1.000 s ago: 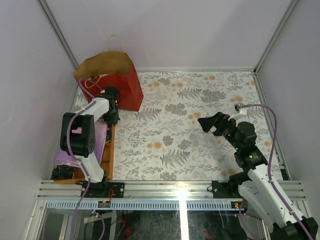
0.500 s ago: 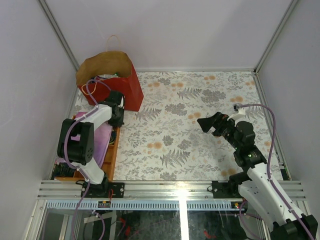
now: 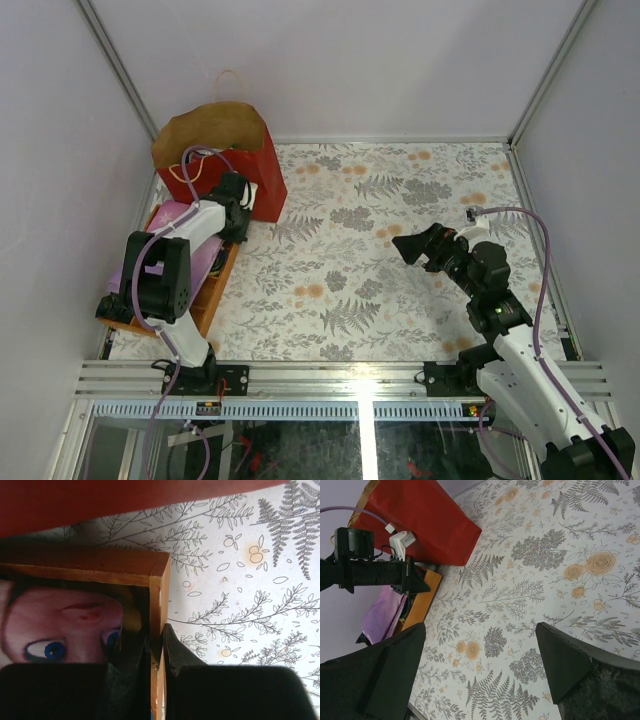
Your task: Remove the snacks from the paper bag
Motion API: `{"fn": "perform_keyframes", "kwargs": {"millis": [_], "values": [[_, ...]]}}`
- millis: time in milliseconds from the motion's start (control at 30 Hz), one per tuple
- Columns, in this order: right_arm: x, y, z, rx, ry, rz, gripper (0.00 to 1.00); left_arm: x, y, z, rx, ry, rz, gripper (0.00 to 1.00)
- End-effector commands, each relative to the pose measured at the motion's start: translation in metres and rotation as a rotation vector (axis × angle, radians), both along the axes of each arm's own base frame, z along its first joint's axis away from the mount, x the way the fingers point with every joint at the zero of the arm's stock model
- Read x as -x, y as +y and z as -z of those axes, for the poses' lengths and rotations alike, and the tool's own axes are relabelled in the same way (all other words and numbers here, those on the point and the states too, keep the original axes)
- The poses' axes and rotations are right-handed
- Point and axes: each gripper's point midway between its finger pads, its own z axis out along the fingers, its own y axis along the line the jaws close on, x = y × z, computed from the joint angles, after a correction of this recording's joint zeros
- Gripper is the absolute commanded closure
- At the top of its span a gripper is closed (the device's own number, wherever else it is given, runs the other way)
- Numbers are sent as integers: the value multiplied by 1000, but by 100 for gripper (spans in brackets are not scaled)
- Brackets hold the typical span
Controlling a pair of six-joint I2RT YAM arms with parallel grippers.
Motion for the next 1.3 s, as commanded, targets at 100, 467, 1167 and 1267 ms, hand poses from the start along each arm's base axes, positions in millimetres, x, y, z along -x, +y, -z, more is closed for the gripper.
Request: {"fn": "perform_keyframes", "kwargs": {"millis": [100,467,1167,1267], "values": [[-1,5,-17,-25,-51,-21,1,-45,26,-37,-148,-167,-31,100],[-1,9,-13,-16,-40,-49,1,-49,4,-104,22,-230,-139,0],[-5,8,-15,-7,-13,-34,1,73,-194,-371,850,-577,812,0],[-3,8,-32,-16,-52,-36,1,21,-171,-441,739,-890,584,0]]}}
